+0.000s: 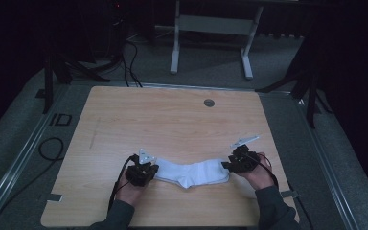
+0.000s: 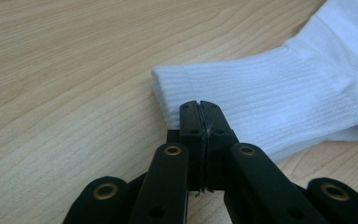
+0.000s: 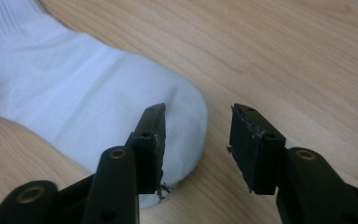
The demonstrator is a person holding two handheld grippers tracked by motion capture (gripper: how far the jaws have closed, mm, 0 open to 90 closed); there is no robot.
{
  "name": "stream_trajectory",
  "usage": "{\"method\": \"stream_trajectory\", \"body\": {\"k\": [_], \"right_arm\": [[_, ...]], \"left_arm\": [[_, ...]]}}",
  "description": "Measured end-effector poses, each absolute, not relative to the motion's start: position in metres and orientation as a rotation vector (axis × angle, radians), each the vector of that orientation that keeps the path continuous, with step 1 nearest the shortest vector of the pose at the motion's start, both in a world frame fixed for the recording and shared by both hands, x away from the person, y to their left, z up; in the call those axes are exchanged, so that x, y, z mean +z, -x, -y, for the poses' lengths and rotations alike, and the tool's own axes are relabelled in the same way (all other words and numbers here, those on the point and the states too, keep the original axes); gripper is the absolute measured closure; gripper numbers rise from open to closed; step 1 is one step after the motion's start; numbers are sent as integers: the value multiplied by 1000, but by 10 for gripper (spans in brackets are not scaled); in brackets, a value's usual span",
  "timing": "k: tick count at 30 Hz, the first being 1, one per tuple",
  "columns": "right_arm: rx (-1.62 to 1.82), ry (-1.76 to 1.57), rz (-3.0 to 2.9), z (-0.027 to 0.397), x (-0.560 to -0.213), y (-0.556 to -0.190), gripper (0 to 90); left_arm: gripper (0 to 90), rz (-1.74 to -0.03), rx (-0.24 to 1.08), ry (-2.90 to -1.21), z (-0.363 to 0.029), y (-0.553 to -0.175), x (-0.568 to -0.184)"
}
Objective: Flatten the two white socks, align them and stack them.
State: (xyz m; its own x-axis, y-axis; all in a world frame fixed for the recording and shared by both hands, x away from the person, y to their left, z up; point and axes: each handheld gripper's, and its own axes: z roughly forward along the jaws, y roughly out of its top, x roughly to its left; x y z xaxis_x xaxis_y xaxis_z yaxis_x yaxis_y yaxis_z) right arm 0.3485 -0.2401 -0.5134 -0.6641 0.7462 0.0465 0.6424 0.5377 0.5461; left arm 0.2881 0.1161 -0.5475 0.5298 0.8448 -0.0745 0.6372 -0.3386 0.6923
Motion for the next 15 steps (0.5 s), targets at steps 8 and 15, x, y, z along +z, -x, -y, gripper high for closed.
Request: {"method": "stream_trajectory", "body": {"k": [8, 15], "right_arm": [[831, -1188, -2547, 243, -509, -348, 508], [863, -1209, -2513, 248, -506, -347, 498]], "left_arm": [[868, -1184, 416, -2070, -119, -287, -544], [865, -1199, 437, -2038, -128, -288, -540]]}}
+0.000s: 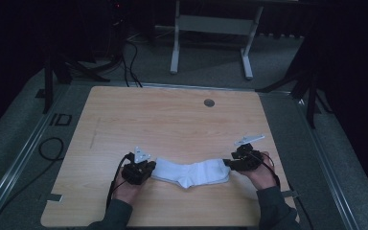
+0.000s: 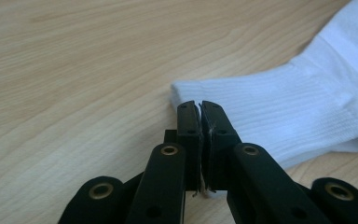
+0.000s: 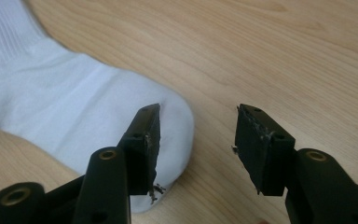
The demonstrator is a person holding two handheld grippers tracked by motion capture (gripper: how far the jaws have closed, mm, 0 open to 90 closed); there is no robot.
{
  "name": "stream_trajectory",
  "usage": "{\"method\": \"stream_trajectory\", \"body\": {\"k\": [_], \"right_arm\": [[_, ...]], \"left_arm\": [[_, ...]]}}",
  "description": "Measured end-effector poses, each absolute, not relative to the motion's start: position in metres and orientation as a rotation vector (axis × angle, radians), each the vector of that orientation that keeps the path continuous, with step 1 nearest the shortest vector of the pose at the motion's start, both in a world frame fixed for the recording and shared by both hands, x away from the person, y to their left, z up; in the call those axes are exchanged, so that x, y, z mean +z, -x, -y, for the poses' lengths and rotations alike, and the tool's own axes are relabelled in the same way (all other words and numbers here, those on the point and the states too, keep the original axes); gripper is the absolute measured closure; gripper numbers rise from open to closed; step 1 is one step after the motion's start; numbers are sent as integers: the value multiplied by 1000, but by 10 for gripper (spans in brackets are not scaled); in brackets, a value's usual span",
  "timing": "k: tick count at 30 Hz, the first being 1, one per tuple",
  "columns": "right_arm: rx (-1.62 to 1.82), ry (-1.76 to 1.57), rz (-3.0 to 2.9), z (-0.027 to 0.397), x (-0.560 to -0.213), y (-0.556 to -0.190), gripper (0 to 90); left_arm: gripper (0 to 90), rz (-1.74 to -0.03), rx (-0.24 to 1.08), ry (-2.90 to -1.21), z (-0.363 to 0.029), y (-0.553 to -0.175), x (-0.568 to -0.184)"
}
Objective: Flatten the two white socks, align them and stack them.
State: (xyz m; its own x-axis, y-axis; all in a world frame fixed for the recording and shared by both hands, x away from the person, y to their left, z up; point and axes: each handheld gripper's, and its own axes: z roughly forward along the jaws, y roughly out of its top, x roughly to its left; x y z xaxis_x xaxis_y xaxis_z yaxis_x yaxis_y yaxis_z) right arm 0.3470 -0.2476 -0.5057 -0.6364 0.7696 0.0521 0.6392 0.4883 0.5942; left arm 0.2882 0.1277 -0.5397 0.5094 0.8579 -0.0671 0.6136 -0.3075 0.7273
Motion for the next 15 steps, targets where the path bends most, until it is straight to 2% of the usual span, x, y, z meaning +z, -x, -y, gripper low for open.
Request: {"method": "stream_trajectory", "body": {"k": [15], "right_arm": [[914, -1277, -2445, 264, -505, -347, 495]], "left_arm": [[851, -1304, 523, -1977, -158, -297, -538]]}}
